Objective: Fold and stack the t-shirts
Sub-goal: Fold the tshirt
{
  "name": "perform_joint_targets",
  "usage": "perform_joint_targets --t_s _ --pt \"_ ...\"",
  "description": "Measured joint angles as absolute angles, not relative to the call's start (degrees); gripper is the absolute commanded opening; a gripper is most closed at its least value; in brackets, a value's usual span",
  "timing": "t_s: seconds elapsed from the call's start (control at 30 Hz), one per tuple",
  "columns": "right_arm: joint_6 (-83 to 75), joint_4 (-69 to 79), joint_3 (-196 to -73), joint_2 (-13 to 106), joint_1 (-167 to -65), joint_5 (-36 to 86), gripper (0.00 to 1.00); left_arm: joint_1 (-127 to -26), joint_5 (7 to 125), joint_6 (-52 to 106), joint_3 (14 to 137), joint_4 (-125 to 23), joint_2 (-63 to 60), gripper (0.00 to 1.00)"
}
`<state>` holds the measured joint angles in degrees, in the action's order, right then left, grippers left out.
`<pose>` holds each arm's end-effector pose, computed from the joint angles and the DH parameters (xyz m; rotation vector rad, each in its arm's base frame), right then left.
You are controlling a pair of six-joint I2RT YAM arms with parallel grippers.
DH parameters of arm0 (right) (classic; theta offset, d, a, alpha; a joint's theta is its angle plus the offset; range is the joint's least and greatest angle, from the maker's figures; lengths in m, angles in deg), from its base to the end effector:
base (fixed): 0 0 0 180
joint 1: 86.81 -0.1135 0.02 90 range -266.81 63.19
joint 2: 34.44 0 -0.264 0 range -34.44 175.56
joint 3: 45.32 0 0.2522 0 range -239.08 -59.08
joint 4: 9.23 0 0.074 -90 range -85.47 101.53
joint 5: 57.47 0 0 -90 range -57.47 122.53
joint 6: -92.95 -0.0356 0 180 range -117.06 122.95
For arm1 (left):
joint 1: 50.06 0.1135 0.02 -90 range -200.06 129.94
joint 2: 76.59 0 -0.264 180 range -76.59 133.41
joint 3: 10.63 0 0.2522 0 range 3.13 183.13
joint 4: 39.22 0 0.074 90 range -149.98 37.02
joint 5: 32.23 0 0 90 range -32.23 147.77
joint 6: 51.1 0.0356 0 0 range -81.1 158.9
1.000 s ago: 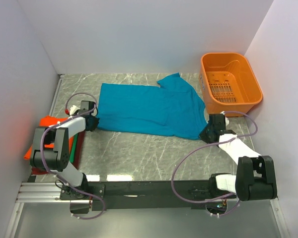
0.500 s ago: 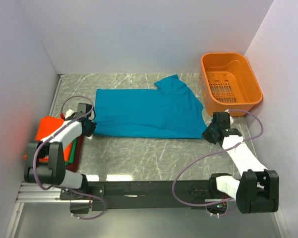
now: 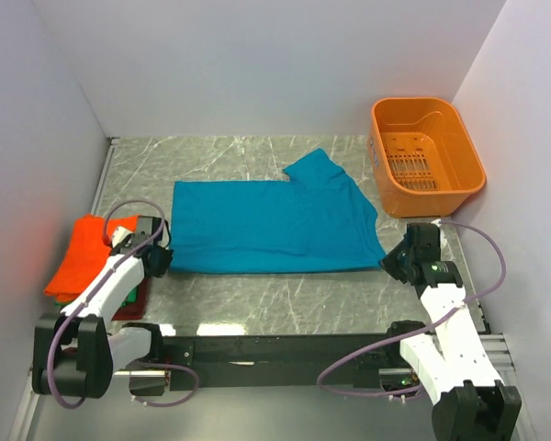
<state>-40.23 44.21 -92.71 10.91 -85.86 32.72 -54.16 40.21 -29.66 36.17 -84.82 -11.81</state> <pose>0.1549 -0.0027 0.2246 0.9383 2.3110 0.3108 0.1957 -0.0033 0.1778 -1.4623 2.1432 -0.0379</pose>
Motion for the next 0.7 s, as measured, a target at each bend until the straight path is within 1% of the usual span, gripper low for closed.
perform_joint_targets --t_s 0.03,0.07,0.1,0.13,0.17,0.2,0.23,0.27,0.33,0.4,0.47,0.5,0.53,0.57,0.6,0.67,0.7 --pt "-40.6 44.9 -92.6 10.2 -85.8 32.6 0.37 -54.2 40.4 -29.7 35.6 -85.1 -12.6 0.19" --pt "-40.9 45.7 -92.5 9.8 -85.8 32.6 0.42 -54.2 40.6 -29.7 35.1 -85.2 -13.2 0.25" --pt "-40.8 46.3 -92.5 9.7 -85.7 32.5 0.48 -54.2 40.8 -29.6 34.7 -85.4 -13.9 0.45" --pt "-40.8 46.7 -92.5 9.7 -85.7 32.5 0.54 -54.2 41.1 -29.2 34.3 -85.5 -14.7 0.57" --pt "-40.6 47.0 -92.5 9.7 -85.7 32.2 0.59 -54.1 41.6 -28.9 34.2 -85.7 -15.5 0.63" --pt "-40.4 47.1 -92.5 9.6 -85.7 31.6 0.61 -54.1 42.1 -28.7 34.2 -85.7 -16.2 0.64" --pt "-40.1 46.9 -92.4 9.3 -85.6 31.0 0.79 -54.1 42.6 -28.4 34.3 -85.7 -16.7 0.64" --pt "-39.9 46.3 -92.2 8.9 -85.6 29.9 0.8 -54.2 43.1 -27.9 34.6 -86.0 -17.2 0.64" --pt "-38.2 44.2 -91.7 8.2 -85.7 26.9 0.8 -54.2 44.1 -26.8 35.7 -87.1 -17.9 0.64" --pt "-37.0 41.7 -91.7 8.5 -86.2 25.0 0.8 -54.3 45.0 -25.3 37.5 -88.1 -18.9 0.6" --pt "-35.7 38.6 -91.9 10.8 -87.6 24.1 0.78 -54.4 45.9 -23.6 40.4 -88.8 -19.3 0.6" --pt "-35.1 37.3 -92.3 12.5 -88.7 24.1 0.77 -54.5 46.1 -22.7 42.1 -88.9 -18.9 0.59" --pt "-34.6 36.5 -93.5 14.6 -89.8 24.2 0.72 -54.7 46.4 -21.7 44.4 -89.3 -17.9 0.58" --pt "-34.0 35.2 -94.8 17.3 -91.1 24.4 0.7 -55.0 46.5 -20.6 46.8 -89.3 -16.6 0.58" --pt "-33.6 33.9 -96.5 20.0 -92.5 24.7 0.68 -55.2 46.6 -19.6 48.8 -89.1 -15.0 0.56" --pt "-32.7 32.1 -100.2 26.1 -96.1 27.1 0.65 -55.5 47.6 -17.2 51.8 -88.4 -12.1 0.58" --pt "-32.2 31.1 -102.3 29.0 -98.4 28.4 0.65 -55.5 48.1 -16.0 52.8 -87.9 -10.6 0.53"
